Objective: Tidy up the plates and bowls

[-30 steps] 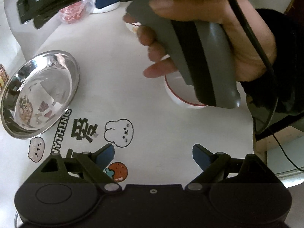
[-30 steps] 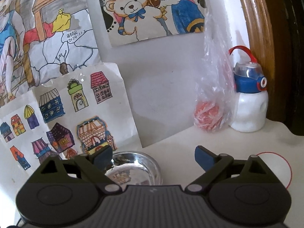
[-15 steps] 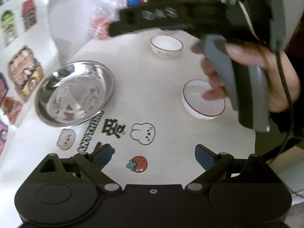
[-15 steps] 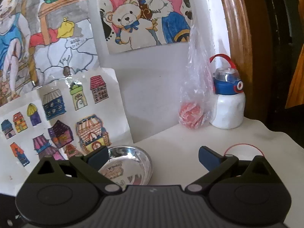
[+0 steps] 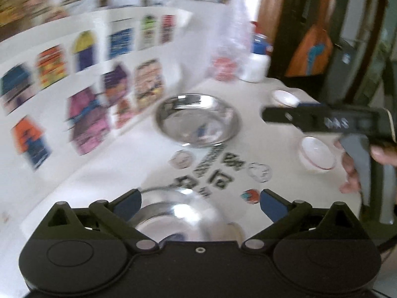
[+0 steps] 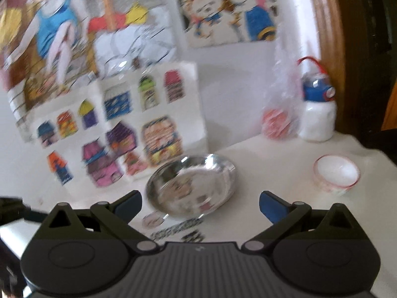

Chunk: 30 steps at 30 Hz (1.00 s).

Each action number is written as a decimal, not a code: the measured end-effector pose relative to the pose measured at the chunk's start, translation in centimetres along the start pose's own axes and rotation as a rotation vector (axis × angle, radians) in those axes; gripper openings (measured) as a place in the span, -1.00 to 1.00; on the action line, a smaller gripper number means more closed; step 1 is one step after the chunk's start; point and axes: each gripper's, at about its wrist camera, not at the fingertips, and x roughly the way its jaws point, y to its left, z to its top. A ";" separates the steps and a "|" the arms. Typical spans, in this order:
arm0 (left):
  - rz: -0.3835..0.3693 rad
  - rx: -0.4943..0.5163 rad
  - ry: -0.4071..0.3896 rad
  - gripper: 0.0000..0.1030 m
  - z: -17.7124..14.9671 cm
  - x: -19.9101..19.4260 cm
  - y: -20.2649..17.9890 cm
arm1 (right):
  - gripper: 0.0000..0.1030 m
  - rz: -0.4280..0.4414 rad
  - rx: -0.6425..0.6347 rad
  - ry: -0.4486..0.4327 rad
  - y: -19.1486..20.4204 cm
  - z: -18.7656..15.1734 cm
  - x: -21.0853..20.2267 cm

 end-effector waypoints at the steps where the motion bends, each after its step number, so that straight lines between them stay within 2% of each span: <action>1: 0.021 -0.013 -0.005 0.98 -0.6 -0.3 0.6 | 0.99 0.012 -0.009 0.012 0.5 -0.4 0.1; 7: 0.136 -0.068 -0.025 0.98 -3.9 -1.3 3.5 | 0.99 0.081 -0.063 0.103 3.6 -2.9 1.2; 13: 0.189 -0.148 -0.025 0.98 -6.4 -1.5 5.6 | 0.99 0.122 -0.118 0.197 6.1 -4.4 2.1; 22: 0.182 -0.264 -0.009 0.98 -8.3 0.0 7.0 | 0.98 0.153 -0.113 0.320 7.6 -5.5 3.4; 30: 0.177 -0.313 -0.016 0.98 -9.0 0.4 7.3 | 0.70 0.184 -0.109 0.383 8.1 -6.0 4.7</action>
